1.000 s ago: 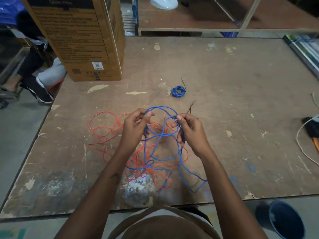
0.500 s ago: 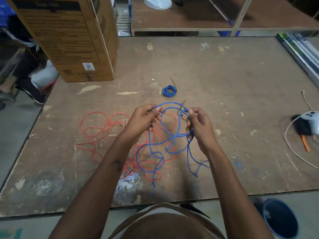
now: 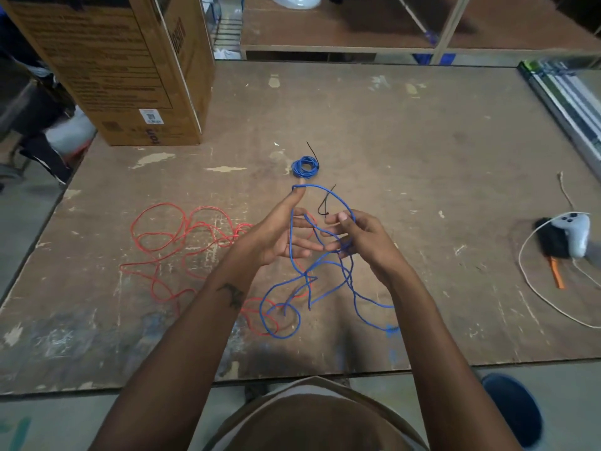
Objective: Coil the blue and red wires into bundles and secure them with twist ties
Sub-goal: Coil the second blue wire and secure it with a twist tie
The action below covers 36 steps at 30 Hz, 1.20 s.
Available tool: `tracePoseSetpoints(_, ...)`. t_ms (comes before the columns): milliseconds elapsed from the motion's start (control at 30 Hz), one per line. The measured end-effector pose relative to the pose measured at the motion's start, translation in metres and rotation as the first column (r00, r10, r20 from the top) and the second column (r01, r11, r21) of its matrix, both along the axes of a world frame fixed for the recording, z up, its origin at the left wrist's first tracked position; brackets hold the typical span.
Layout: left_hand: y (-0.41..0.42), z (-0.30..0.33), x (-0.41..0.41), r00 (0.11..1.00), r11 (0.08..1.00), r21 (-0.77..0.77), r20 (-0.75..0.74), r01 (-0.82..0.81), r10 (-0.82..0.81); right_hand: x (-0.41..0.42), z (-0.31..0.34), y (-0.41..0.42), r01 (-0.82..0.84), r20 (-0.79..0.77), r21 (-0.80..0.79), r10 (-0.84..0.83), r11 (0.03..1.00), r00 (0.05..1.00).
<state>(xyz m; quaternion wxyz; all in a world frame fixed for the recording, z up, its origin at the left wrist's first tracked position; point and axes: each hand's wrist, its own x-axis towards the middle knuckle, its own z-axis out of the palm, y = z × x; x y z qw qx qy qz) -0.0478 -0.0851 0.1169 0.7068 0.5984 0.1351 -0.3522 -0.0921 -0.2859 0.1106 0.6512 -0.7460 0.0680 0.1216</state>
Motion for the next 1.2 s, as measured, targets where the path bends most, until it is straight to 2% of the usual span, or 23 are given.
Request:
tracePoseSetpoints(133,-0.008,-0.002,-0.001,0.986,0.977,0.212,0.161,0.014,-0.049,0.002,0.004,-0.018,-0.028,-0.052,-0.082,0.023,0.996,0.998)
tracePoseSetpoints(200,-0.011,-0.010,0.002,0.973,0.969,0.245,0.231,-0.038,-0.021,0.000,0.009,-0.029,-0.040,-0.109,-0.075,0.032,0.996,0.993)
tracePoseSetpoints(300,-0.009,-0.021,0.001,0.972,0.965,0.244,0.234,-0.091,0.032,-0.005,0.019,-0.043,-0.144,-0.236,0.014,0.143,0.989,0.961)
tracePoseSetpoints(367,-0.008,-0.024,-0.002,0.978,0.959,0.271,0.207,-0.080,0.023,-0.009,0.022,-0.048,-0.287,-0.314,-0.017,0.268,0.958,0.911)
tracePoseSetpoints(467,-0.018,-0.016,-0.004,0.990,0.990,0.119,0.133,-0.071,0.055,-0.012,0.023,-0.055,-0.543,-0.335,-0.225,0.459,0.809,0.823)
tracePoseSetpoints(533,-0.025,-0.007,-0.002,0.994,0.995,-0.041,0.062,-0.087,0.090,-0.011,0.024,-0.060,-0.644,-0.367,-0.247,0.545,0.724,0.753)
tracePoseSetpoints(567,-0.027,-0.001,0.000,0.996,0.990,-0.117,0.039,-0.079,0.084,-0.010,0.026,-0.062,-0.650,-0.358,-0.227,0.558,0.725,0.749)
tracePoseSetpoints(633,-0.027,0.009,0.003,0.998,0.965,-0.256,0.011,-0.057,0.062,-0.006,0.030,-0.062,-0.507,-0.217,-0.134,0.474,0.852,0.853)
tracePoseSetpoints(700,-0.028,0.018,0.005,0.999,0.941,-0.337,0.002,-0.034,0.037,-0.001,0.027,-0.058,-0.305,0.016,0.012,0.305,0.952,0.952)
tracePoseSetpoints(767,-0.032,0.019,0.005,0.999,0.940,-0.341,0.031,-0.009,0.021,0.003,0.026,-0.051,-0.218,0.160,0.117,0.198,0.969,0.967)
tracePoseSetpoints(800,-0.035,0.017,0.005,0.997,0.954,-0.300,0.076,0.010,0.013,0.003,0.027,-0.045,-0.222,0.187,0.126,0.197,0.967,0.963)
tracePoseSetpoints(900,-0.039,0.006,0.002,0.953,0.999,-0.025,0.301,0.032,-0.023,0.001,0.028,-0.038,-0.251,0.172,0.023,0.243,0.968,0.955)
tracePoseSetpoints(967,-0.035,-0.001,-0.004,0.918,0.997,0.082,0.396,-0.002,-0.031,0.000,0.033,-0.045,-0.244,0.145,-0.034,0.247,0.969,0.958)
tracePoseSetpoints(1033,-0.027,-0.007,-0.014,0.899,0.991,0.131,0.430,0.027,-0.081,0.001,0.044,-0.058,-0.207,0.097,-0.057,0.212,0.977,0.973)
tracePoseSetpoints(1100,-0.018,-0.014,-0.025,0.870,0.964,0.221,0.436,0.146,-0.231,0.004,0.056,-0.076,-0.134,0.091,-0.091,0.142,0.987,0.986)
tracePoseSetpoints(1200,-0.005,-0.031,-0.038,0.820,0.915,0.322,0.435,0.245,-0.372,0.008,0.069,-0.083,-0.039,0.096,-0.049,0.044,0.998,0.994)
